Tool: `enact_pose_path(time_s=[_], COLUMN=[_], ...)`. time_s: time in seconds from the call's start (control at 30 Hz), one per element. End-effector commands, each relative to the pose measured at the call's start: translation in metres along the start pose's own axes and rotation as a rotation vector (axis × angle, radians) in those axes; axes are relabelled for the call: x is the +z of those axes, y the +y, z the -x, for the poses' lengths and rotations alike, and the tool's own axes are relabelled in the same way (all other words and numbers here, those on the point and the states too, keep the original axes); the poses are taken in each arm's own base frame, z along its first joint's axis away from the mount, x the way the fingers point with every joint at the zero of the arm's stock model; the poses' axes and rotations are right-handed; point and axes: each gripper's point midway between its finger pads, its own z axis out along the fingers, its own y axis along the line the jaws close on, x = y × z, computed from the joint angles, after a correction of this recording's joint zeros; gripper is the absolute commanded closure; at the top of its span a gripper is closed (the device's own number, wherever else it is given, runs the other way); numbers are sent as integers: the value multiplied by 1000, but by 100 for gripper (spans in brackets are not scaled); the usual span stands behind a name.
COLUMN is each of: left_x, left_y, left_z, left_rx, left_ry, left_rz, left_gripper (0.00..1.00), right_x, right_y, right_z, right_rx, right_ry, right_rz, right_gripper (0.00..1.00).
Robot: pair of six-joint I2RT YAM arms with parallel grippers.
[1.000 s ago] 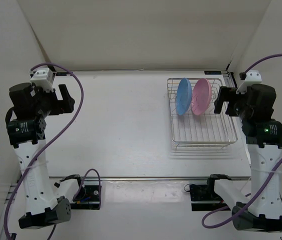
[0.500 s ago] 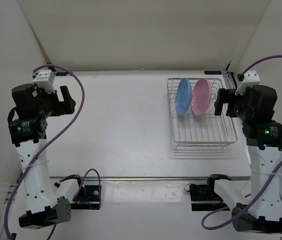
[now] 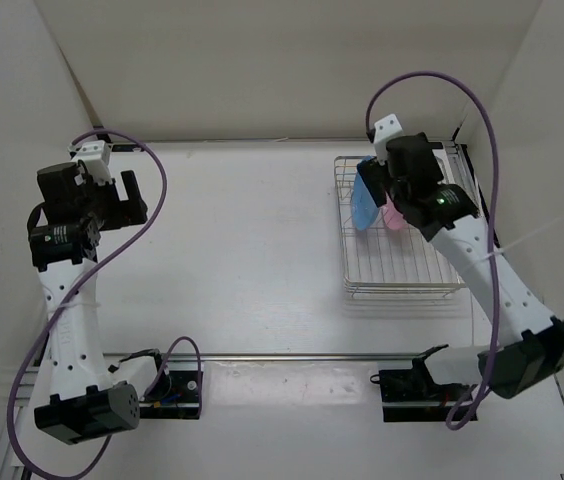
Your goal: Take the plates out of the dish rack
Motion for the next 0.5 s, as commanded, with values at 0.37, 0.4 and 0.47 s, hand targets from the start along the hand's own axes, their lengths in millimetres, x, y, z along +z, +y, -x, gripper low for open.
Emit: enact_pose_path(time_s=[0.37, 0.4, 0.47], left_x=[24, 24, 28], left_y=[20, 20, 20], left_z=[-9, -9, -14], left_rx=[24, 24, 22], left_ry=[41, 41, 51], left_rz=[82, 82, 82], left_gripper=[0, 0, 0], right_x=[101, 103, 112], right_y=[34, 30, 34], right_z=[36, 38, 33], right_rx=[-88, -94, -117], right_ry=[19, 21, 47], right_rz=[-114, -138, -148], right_gripper=[35, 41, 41])
